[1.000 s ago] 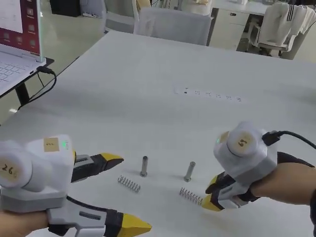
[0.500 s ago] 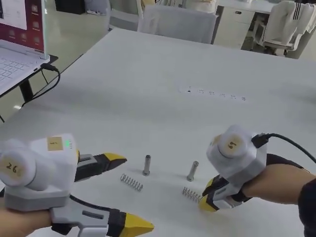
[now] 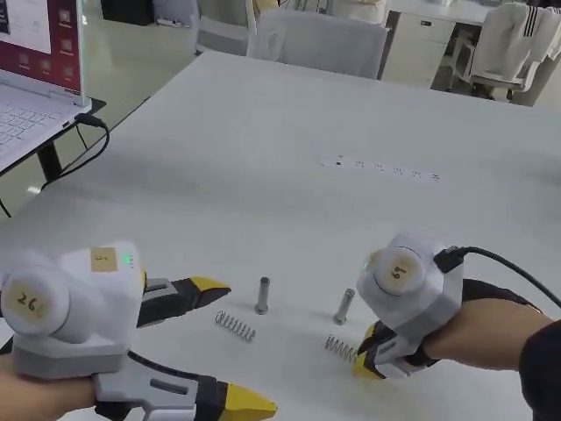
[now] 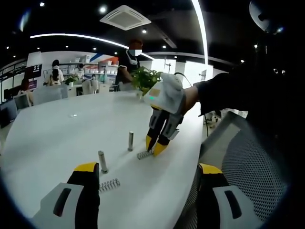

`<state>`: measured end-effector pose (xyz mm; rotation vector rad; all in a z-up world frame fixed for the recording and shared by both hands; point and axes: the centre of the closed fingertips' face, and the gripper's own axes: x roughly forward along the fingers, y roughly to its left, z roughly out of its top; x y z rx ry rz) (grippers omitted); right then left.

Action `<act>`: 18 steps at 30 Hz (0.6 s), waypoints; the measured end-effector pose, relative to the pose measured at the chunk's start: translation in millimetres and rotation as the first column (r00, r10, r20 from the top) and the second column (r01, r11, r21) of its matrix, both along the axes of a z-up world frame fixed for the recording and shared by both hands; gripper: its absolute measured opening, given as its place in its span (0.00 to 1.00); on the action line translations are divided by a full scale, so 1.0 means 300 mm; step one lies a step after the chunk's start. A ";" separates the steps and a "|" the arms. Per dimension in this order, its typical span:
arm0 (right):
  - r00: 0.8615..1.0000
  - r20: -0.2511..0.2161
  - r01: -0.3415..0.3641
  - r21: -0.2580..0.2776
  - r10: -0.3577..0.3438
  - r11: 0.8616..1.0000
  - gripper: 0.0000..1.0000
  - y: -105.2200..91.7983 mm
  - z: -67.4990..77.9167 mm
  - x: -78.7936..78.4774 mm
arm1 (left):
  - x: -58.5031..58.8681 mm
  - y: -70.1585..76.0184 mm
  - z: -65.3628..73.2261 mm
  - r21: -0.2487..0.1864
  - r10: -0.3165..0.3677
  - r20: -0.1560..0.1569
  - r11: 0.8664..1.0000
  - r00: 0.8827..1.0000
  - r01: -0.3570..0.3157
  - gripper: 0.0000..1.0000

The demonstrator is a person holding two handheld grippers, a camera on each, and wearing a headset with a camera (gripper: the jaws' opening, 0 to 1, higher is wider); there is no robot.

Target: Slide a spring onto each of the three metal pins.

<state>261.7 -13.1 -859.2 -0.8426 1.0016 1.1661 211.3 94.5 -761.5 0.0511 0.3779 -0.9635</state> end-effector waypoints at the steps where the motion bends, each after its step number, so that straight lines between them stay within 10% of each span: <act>1: 1.000 0.000 -0.001 -0.002 0.001 1.000 0.10 0.000 0.000 -0.001 | 0.000 0.000 -0.001 0.001 -0.001 -0.001 1.000 1.000 0.001 0.80; 18: 0.998 -0.004 -0.059 0.013 0.060 0.998 0.08 0.016 0.063 -0.050 | -0.004 -0.018 -0.001 0.005 -0.024 -0.002 1.000 1.000 0.024 0.75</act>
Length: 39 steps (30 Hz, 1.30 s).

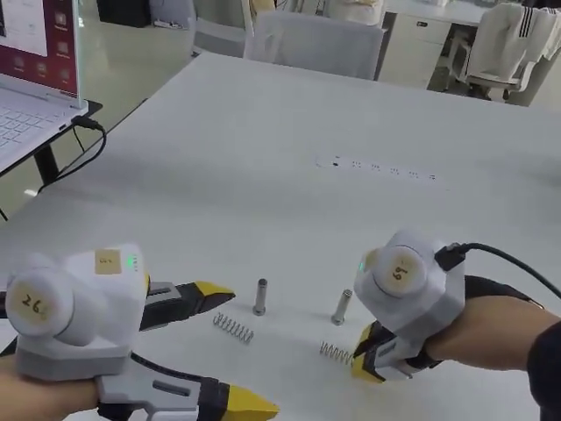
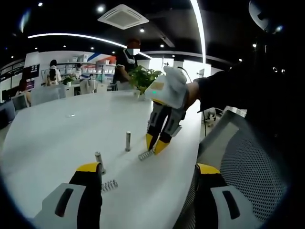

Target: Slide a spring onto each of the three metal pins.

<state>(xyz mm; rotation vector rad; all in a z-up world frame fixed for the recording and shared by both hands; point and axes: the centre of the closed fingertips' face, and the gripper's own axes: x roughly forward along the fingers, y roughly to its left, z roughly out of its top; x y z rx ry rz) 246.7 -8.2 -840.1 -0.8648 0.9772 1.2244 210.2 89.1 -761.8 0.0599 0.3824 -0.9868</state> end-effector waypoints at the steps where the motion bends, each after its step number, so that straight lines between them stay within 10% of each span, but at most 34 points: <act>1: 1.000 0.000 -0.002 0.001 0.002 1.000 0.08 0.000 0.004 -0.002 | -0.001 -0.001 0.001 0.001 -0.003 0.000 1.000 1.000 0.003 0.74; 13: 0.994 -0.002 -0.108 0.097 0.109 0.989 0.08 0.071 0.173 -0.078 | -0.010 -0.031 0.034 -0.022 -0.050 0.020 0.998 0.999 0.051 0.61; 39: 0.955 0.037 -0.296 0.139 0.294 0.945 0.08 0.150 0.290 -0.180 | -0.053 -0.118 0.099 -0.042 -0.201 0.061 0.978 0.978 0.204 0.23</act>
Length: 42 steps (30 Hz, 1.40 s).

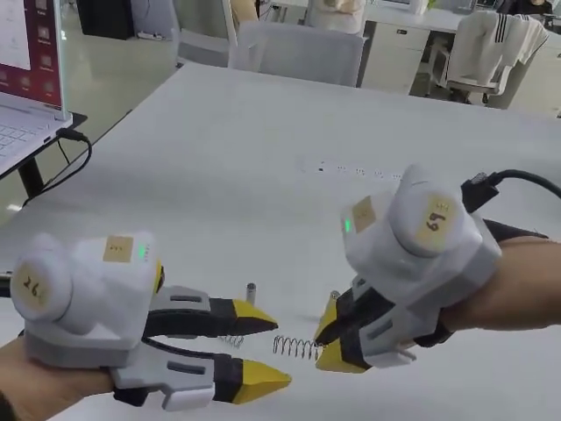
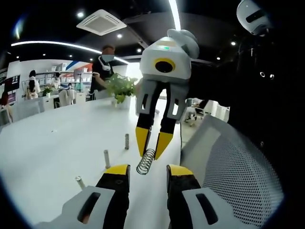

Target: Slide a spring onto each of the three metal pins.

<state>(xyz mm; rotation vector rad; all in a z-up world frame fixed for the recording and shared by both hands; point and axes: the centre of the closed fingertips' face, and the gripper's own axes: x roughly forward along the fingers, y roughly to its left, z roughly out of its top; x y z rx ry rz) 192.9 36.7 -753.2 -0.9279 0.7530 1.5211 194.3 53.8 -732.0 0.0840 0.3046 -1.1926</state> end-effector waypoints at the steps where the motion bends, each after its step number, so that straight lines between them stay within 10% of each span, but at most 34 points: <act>1: 1.000 0.004 -0.016 0.003 0.016 1.000 0.08 0.002 0.002 -0.005 | -0.004 -0.003 0.003 -0.005 -0.007 0.000 1.000 1.000 0.007 0.22; 42: 0.999 -0.004 -0.046 0.020 0.047 0.999 0.13 -0.002 -0.002 -0.035 | -0.033 -0.017 0.010 -0.007 -0.049 -0.018 0.999 0.999 0.049 0.02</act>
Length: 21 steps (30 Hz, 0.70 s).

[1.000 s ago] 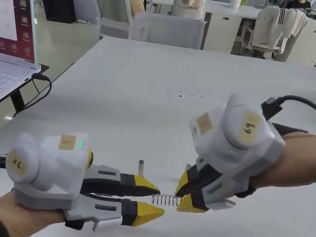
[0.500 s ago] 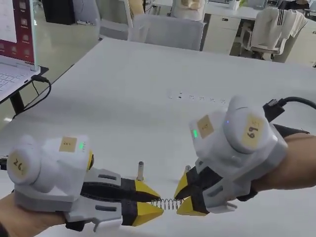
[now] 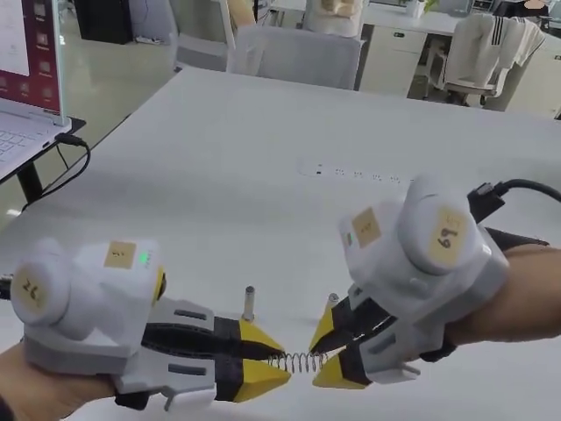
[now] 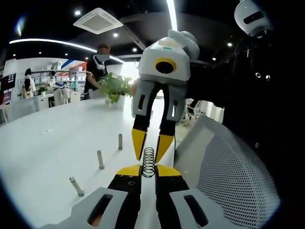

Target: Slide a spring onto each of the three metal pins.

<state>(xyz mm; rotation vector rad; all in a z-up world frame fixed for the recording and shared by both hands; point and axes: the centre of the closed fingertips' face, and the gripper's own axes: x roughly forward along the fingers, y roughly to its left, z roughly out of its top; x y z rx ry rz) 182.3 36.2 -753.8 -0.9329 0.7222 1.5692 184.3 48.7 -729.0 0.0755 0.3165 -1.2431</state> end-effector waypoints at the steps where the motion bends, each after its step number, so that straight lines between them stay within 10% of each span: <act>1: 1.000 -0.004 0.001 0.000 -0.001 1.000 0.13 -0.001 -0.006 -0.001 | 0.000 0.000 0.004 -0.002 0.001 0.002 1.000 1.000 -0.001 0.02; 21: 1.000 -0.007 0.006 0.038 -0.006 0.999 0.09 0.011 0.035 -0.003 | -0.002 -0.012 0.018 -0.006 -0.013 0.021 1.000 1.000 0.013 0.03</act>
